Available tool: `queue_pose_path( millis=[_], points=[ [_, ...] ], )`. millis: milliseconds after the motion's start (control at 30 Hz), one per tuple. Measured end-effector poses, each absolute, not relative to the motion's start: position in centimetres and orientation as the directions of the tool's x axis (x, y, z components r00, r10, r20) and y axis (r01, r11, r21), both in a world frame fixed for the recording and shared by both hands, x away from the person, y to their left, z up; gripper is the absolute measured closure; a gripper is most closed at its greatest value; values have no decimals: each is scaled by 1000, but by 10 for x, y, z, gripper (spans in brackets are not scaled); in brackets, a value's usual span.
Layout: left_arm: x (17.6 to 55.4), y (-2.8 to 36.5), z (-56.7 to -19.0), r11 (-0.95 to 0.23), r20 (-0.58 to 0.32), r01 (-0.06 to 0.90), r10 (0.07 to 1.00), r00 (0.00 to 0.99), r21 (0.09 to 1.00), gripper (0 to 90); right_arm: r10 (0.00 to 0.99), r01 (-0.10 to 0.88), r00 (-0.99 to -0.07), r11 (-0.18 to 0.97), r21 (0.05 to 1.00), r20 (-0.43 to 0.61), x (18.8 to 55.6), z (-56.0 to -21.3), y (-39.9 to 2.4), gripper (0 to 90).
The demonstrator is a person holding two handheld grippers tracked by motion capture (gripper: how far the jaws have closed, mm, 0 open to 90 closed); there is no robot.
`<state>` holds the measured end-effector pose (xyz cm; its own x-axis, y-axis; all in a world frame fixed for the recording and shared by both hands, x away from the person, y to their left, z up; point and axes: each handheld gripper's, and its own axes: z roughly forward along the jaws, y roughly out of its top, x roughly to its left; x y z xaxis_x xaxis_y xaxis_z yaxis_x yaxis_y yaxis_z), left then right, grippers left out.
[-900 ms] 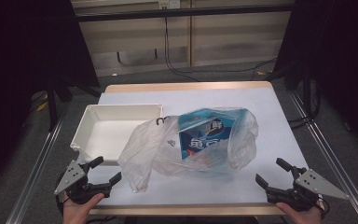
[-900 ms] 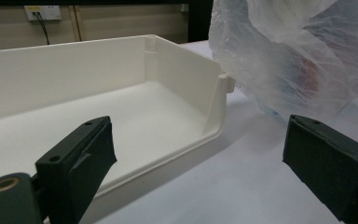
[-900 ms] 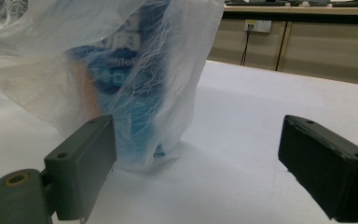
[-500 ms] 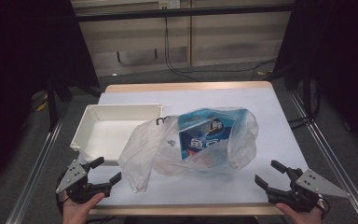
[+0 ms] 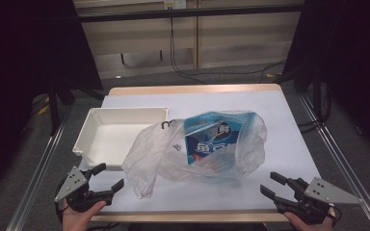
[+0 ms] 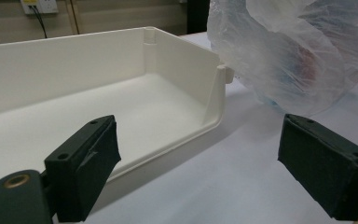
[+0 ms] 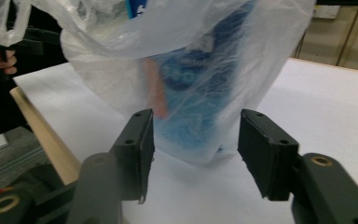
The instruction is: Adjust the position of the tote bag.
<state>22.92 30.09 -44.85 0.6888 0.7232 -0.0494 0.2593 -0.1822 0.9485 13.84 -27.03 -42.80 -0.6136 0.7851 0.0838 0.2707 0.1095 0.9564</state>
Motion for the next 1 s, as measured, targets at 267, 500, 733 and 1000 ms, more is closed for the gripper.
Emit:
queue_pose_path(
  millis=[267, 500, 733, 1000],
  points=[
    [231, 301, -448, -179, -54, 263, 725, 687, 948, 119, 746, 258, -660, 122, 958, 83, 137, -420, -265, 513],
    [232, 302, -449, -179, -62, 275, 726, 685, 945, 119, 713, 234, -697, 121, 965, 79, 134, -406, -261, 523],
    [232, 303, -449, -184, -52, 273, 735, 676, 944, 120, 678, 215, -731, 126, 968, 74, 136, -388, -259, 567],
    [233, 301, -449, -183, -63, 280, 725, 686, 943, 128, 660, 202, -748, 131, 971, 67, 136, -375, -257, 601]
  ],
)
